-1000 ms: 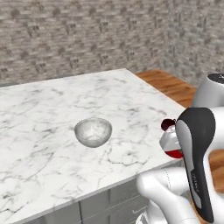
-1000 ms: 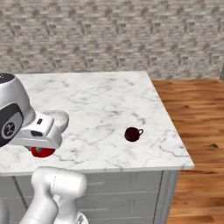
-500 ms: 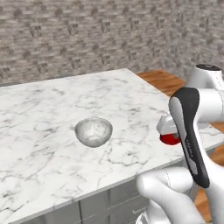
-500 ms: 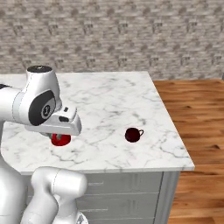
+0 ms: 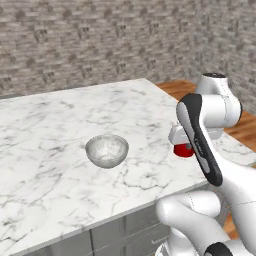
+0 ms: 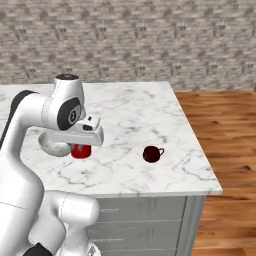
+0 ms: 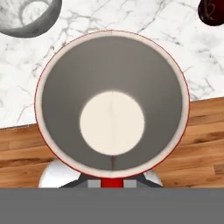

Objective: Clear the mugs and bowl far away from the sink.

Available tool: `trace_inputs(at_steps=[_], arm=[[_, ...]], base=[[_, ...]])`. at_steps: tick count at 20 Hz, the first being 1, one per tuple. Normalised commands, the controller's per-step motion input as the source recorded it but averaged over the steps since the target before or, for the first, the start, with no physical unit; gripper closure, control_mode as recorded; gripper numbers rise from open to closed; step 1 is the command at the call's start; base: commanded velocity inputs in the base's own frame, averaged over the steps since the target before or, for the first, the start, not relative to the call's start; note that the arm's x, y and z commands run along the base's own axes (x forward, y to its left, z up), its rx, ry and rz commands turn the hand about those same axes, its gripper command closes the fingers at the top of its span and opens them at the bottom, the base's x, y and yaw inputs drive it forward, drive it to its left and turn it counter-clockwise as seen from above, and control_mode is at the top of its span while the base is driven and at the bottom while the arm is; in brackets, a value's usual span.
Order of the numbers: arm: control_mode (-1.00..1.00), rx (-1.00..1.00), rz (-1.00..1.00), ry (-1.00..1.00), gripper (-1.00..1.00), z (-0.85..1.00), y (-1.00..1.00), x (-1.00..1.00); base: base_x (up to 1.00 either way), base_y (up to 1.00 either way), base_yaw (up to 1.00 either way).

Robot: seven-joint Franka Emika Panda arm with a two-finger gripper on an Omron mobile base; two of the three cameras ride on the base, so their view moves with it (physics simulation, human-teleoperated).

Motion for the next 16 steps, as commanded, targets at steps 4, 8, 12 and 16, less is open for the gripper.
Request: trace_inputs(at_steps=[4, 8, 12, 16], arm=[[-1.00, 0.01, 0.02, 0.07, 1.00, -0.34, -0.20, 0.48], [-1.00, 0.02, 0.04, 0.07, 1.00, -0.41, -0.26, 0.42], [-1.00, 0.01, 0.08, 0.01, 1.00, -0.32, -0.18, 0.26], [-1.00, 0.00, 0.09, 0.00, 1.00, -0.37, -0.11, 0.30]], base=[[0.00, 0.00, 0.00], [0.00, 0.00, 0.00], [0.00, 0.00, 0.00], [0.00, 0.00, 0.00]])
